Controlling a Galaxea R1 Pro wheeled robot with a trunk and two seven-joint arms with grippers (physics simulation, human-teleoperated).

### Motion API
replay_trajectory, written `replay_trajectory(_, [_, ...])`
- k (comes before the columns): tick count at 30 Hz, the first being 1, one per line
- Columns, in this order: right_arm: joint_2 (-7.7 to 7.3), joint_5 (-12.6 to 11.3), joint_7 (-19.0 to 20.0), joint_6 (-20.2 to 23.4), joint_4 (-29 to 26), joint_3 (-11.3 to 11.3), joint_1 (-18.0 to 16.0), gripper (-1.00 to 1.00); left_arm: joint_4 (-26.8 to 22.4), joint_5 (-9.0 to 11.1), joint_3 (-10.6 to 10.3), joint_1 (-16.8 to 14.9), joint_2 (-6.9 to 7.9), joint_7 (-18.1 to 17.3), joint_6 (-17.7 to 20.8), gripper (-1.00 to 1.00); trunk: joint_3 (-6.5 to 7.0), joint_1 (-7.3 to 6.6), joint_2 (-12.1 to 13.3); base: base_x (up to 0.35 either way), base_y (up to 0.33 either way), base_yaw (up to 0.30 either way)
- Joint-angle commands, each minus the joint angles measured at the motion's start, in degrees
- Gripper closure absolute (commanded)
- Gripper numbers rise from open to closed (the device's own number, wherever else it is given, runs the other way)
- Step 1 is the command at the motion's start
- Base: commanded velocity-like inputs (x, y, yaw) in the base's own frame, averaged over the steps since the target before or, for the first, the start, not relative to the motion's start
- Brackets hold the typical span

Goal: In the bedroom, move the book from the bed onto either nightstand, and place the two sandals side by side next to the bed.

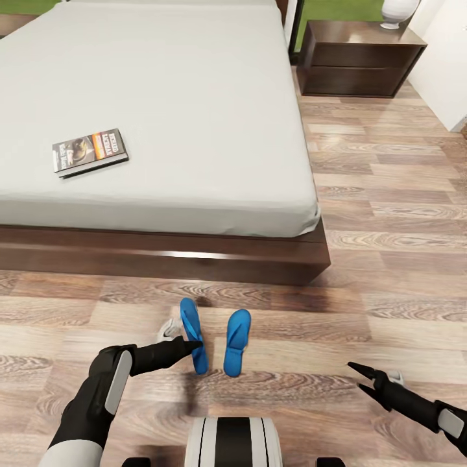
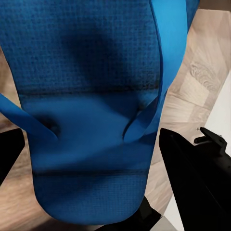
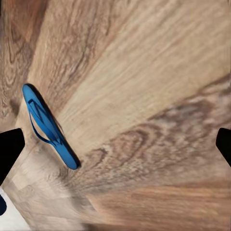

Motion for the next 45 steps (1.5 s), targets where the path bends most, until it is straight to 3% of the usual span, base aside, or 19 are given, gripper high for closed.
replay_trajectory(1, [-0.02, 0.2, 2.0, 0.4, 0.2, -0.4, -0.1, -1.0, 0.0, -0.4, 0.2, 0.0, -0.06, -0.5, 0.2, 1.0, -0.03, -0.01, 0.0, 0.0, -0.183, 0.0])
replay_trajectory(8, [-0.11, 2.2, 9.7, 0.4, 0.4, -0.4, 0.1, -1.0, 0.0, -0.5, 0.1, 0.0, -0.05, -0.5, 0.2, 1.0, -0.03, -0.01, 0.0, 0.0, -0.183, 0.0])
replay_trajectory(13, [-0.14, 2.9, 12.9, 0.4, 0.4, -0.4, 0.9, -1.0, 0.0, -0.5, 0.1, 0.0, 0.01, -0.5, 0.2, 1.0, -0.03, -0.01, 0.0, 0.0, -0.183, 0.0])
replay_trajectory(45, [-0.02, 3.2, 14.2, 0.2, 0.5, -0.4, 1.3, -1.0, -0.1, -0.4, 0.1, 0.0, 0.02, -0.5, 0.2, 1.0, -0.03, -0.01, 0.0, 0.0, -0.14, 0.0])
